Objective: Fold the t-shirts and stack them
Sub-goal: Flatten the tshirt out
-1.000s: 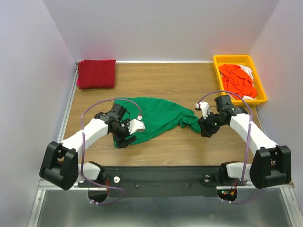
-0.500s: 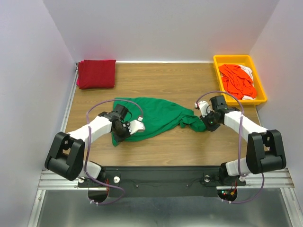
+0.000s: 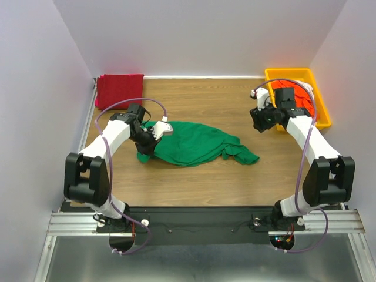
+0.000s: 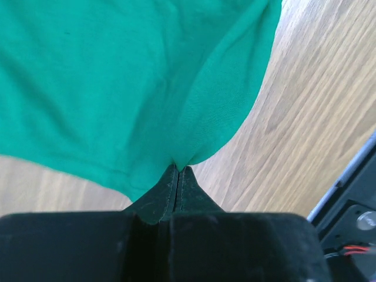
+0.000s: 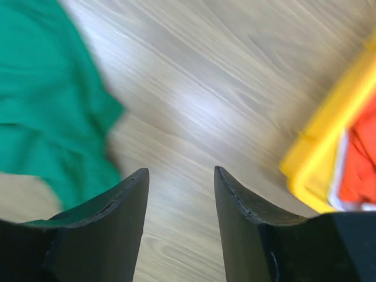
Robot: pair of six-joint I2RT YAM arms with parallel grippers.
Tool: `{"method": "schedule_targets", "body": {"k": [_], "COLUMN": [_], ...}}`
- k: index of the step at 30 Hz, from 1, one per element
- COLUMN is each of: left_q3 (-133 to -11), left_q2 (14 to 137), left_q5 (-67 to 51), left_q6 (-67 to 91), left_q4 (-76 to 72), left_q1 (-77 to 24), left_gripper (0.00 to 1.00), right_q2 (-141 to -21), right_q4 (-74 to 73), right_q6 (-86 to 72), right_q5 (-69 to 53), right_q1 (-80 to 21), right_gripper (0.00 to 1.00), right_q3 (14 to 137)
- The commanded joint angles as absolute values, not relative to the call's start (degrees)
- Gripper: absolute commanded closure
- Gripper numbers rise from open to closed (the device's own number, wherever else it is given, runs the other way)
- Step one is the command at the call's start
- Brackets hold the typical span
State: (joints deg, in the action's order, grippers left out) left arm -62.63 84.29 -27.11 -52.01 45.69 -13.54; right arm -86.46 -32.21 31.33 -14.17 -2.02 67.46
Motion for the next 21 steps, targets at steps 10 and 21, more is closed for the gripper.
{"method": "schedule_targets", "body": {"k": [10,21], "left_q3": [-69.6,-69.2], "left_q2": [93.8,94.7], "left_q5": [-33.5,-33.4], "left_q6": [-51.6,-51.3], "left_q4": [50.0,49.6], "left_q1": [-11.7,-11.4], "left_gripper": [1.00,1.00], "right_q2": [-83.1,-89.6], "right_q4": [-38.0,-35.4], "right_q6": [18.0,16.0], "right_q5": [-21.1,-12.2], "right_q1": [-22.0,-29.1], "right_gripper": [0.45,0.46], "right_q3": [64.7,63.6]}}
